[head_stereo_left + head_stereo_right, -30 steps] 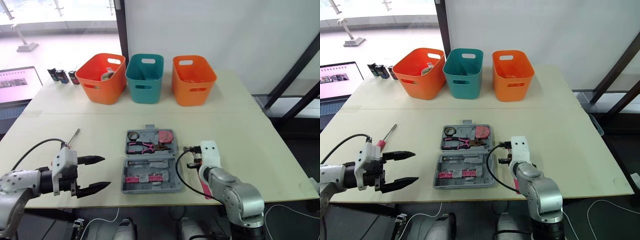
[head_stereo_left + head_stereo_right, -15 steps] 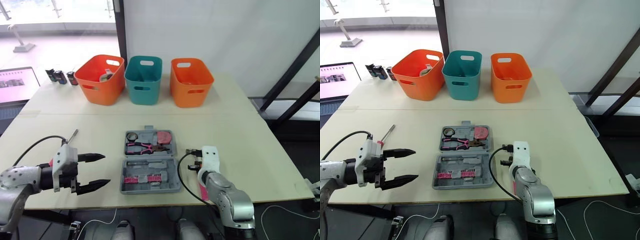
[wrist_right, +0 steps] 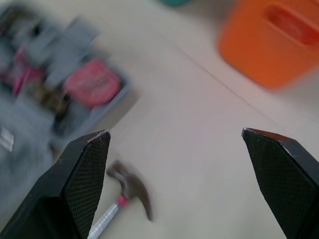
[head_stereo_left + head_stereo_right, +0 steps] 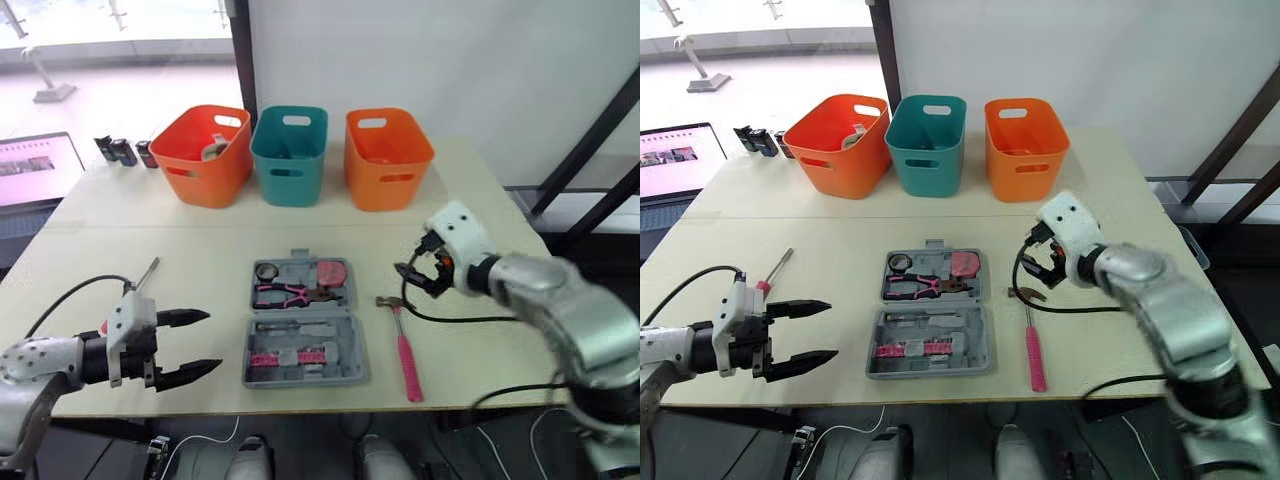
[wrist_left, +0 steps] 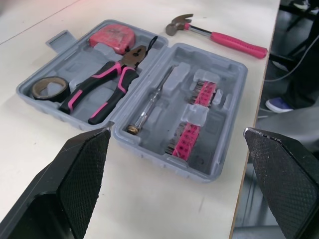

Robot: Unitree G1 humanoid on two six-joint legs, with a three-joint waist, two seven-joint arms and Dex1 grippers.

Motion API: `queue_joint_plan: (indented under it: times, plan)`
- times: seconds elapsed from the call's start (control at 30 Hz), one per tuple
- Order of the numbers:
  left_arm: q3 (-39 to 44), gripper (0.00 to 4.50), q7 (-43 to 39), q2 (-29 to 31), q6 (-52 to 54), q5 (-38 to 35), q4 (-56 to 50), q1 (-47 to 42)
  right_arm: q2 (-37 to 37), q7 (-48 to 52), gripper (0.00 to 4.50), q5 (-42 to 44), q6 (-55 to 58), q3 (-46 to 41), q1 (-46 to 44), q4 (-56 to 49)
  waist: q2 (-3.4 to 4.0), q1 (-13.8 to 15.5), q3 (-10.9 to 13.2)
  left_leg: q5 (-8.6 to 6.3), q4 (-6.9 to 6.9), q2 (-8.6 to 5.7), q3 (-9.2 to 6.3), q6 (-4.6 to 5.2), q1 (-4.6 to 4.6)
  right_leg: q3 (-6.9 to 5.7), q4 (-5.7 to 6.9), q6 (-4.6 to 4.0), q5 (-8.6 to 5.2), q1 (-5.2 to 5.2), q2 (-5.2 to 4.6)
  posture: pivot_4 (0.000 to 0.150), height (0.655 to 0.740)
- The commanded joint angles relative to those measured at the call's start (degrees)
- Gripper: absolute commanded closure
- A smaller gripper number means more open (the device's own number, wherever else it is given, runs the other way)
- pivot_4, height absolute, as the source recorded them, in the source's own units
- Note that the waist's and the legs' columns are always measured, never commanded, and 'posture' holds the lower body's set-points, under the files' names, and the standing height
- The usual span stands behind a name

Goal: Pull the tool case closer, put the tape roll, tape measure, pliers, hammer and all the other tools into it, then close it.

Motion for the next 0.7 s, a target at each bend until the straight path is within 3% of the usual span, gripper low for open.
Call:
queue_joint_plan:
  times: [0.03,0.1,0.17,0.33,0.5,0.7]
  plan:
    - [-0.7,0.00,0.4,-0.1,-0.4,0.1,-1.3,-0.5,-6.7,20.0,0.05,-13.4,-35.4,13.1,-4.2,9.6,0.02,-0.1,0.0,-0.02,0.02,0.00,0.00,0.02,0.00,-0.01,0.02,0.03,-0.01,0.01,0.01,0.150,0.7400]
    - [-1.0,0.00,0.6,-0.2,-0.6,0.2,-1.0,-1.0,-7.8,29.0,0.05,-22.1,-57.8,20.7,-9.0,18.8,0.03,-0.5,0.1,-0.02,0.02,-0.01,0.03,0.01,0.02,0.01,0.01,0.09,-0.02,0.00,0.00,0.150,0.7400]
    - [-1.2,0.00,0.8,-0.4,-0.7,0.2,-0.9,-1.3,-6.3,32.4,0.05,-27.3,-72.4,24.7,-12.8,26.5,0.03,-0.9,0.1,-0.02,0.03,-0.01,0.04,0.01,0.02,-0.01,0.05,0.11,-0.01,0.00,0.01,0.150,0.7400]
    - [-0.9,0.00,1.5,-0.8,-0.9,0.0,-2.0,0.1,1.0,31.8,0.05,-41.0,-98.9,32.5,-20.2,42.7,0.04,-1.6,0.1,0.00,0.05,0.00,0.03,-0.02,0.05,0.00,0.14,0.17,0.03,0.01,0.03,0.150,0.7400]
    - [-0.2,0.00,2.5,-1.2,-0.5,-0.2,-3.2,1.4,8.5,25.6,0.05,-51.7,-108.0,35.4,-24.0,53.2,0.09,-1.4,0.1,0.05,0.02,0.00,-0.01,-0.08,0.08,0.00,0.24,0.17,0.02,-0.02,0.06,0.150,0.7400]
    - [0.6,0.00,3.3,-1.6,-1.0,-0.4,-4.2,3.5,14.2,19.7,0.05,-61.3,-110.4,37.6,-26.8,61.2,0.09,-1.3,0.1,0.08,0.08,-0.01,-0.02,-0.14,0.10,0.00,0.27,0.13,0.04,0.06,0.06,0.150,0.7400]
